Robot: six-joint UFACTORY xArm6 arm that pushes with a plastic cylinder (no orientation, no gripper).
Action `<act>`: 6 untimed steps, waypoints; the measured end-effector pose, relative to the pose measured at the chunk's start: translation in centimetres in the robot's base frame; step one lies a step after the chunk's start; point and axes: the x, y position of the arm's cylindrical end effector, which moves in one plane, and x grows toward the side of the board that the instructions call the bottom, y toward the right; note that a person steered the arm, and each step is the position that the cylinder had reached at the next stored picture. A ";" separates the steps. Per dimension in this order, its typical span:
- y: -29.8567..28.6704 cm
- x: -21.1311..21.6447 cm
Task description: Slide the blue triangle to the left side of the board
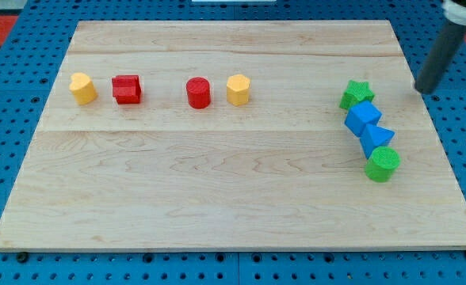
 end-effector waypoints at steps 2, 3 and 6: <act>-1.3 5.7; -3.1 7.0; -8.9 9.3</act>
